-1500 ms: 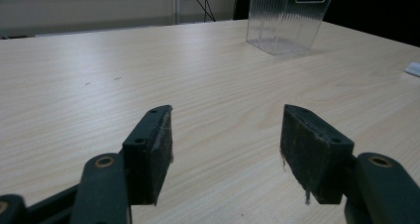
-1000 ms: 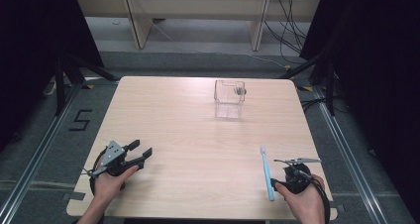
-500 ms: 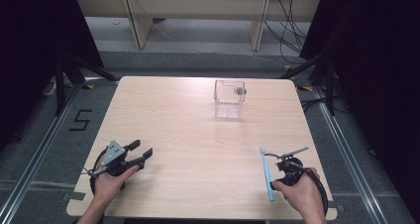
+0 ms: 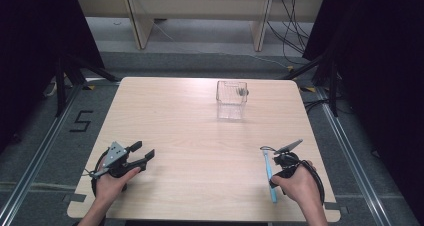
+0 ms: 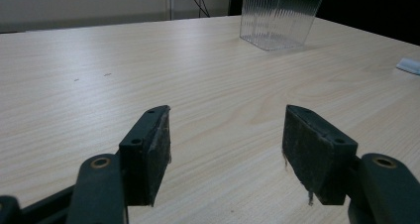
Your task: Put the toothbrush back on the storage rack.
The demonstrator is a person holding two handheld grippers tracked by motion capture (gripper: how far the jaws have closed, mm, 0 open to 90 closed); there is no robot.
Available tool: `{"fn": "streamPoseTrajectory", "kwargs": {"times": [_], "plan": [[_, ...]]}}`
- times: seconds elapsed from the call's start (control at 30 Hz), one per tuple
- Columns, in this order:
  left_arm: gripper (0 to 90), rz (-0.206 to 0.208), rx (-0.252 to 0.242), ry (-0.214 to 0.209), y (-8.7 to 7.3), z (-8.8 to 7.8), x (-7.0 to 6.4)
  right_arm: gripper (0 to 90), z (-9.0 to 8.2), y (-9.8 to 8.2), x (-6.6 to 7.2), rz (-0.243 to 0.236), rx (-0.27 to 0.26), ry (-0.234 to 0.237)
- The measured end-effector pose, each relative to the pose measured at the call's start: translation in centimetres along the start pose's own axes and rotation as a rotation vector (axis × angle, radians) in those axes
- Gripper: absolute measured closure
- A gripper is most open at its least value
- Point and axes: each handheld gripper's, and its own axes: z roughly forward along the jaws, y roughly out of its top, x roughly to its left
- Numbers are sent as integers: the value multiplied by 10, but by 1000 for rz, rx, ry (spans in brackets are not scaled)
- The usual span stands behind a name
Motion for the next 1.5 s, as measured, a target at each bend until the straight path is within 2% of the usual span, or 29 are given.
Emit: {"fn": "streamPoseTrajectory", "kwargs": {"times": [0.07, 0.13, 0.17, 0.4, 0.43, 0.47, 0.5, 0.53, 0.57, 0.6, 0.67, 0.7, 0.73, 0.8, 0.9, 1.0, 1.03, 1.07, 1.13, 1.17, 1.2, 1.23, 1.27, 1.33, 1.37, 1.4, 1.43, 1.47, 1.5], "plan": [[348, 0, -2, -2, 0, 0, 0, 564, 1, 4, -1, -6, 22, 9], [348, -1, 2, -1, 0, 0, 0, 576, 4, 6, 0, 14, 5, 2], [347, 0, 2, -1, 0, 0, 0, 584, 4, 9, 0, 13, 41, 6], [347, -2, -5, -5, 0, 1, -1, 608, 9, 17, 2, 53, 84, 36], [347, -3, -12, -12, 0, 2, -1, 615, 11, 19, 2, 46, 88, 7], [347, -3, -12, -12, 0, 2, -1, 615, 11, 19, 2, 46, 88, 7], [347, -1, 2, -4, 0, 1, -2, 619, 12, 22, 4, 70, 100, -14], [347, -3, -11, -12, 0, 2, -2, 622, 13, 23, 5, 83, 106, -11], [347, -3, -13, -15, 0, 2, -1, 624, 13, 23, 4, 63, 108, -3], [347, -2, -10, -12, 0, 2, -2, 628, 13, 24, 3, 52, 126, 38], [347, 0, -11, -14, 0, 2, -2, 633, 16, 26, 7, 73, 127, -15], [347, 0, -12, -15, 0, 2, -2, 636, 17, 27, 7, 79, 126, -21], [347, 0, -12, -15, 0, 3, -2, 638, 17, 27, 6, 47, 126, -20], [347, 1, -12, -16, 0, 3, -2, 640, 18, 28, 7, 40, 125, -25], [347, 4, 3, -8, 0, 1, -3, 651, 21, 30, 11, 59, 104, -31], [347, 1, -12, -17, 0, 3, -3, 658, 21, 33, 12, 69, 136, -40], [347, 1, -11, -17, 0, 2, -3, 661, 21, 34, 12, 75, 142, -30], [347, 2, -11, -18, 0, 2, -3, 665, 21, 35, 10, 56, 151, -10], [347, 2, -11, -18, 0, 2, -3, 675, 23, 36, 11, 79, 150, -15], [347, 1, -11, -18, 0, 2, -3, 678, 23, 37, 11, 75, 142, -44], [347, 2, -11, -18, 0, 2, -3, 681, 23, 37, 10, 73, 157, -23], [347, 2, -11, -18, 0, 2, -3, 686, 26, 36, 10, 79, 113, -14], [347, 2, -11, -18, 0, 2, -3, 686, 26, 36, 10, 79, 113, -14], [347, 2, -11, -19, 0, 3, -3, 696, 26, 39, 11, 97, 143, -59], [347, 1, -11, -19, 0, 2, -3, 698, 26, 39, 12, 102, 145, -63], [347, 1, -12, -19, 0, 2, -3, 700, 26, 39, 12, 97, 146, -59], [347, 2, -11, -19, 0, 2, -3, 701, 27, 40, 10, 96, 163, -16], [347, 2, -12, -19, 0, 2, -3, 703, 28, 39, 10, 84, 144, -32], [347, 1, -12, -20, 0, 2, -3, 706, 28, 40, 11, 94, 151, -54]]}}
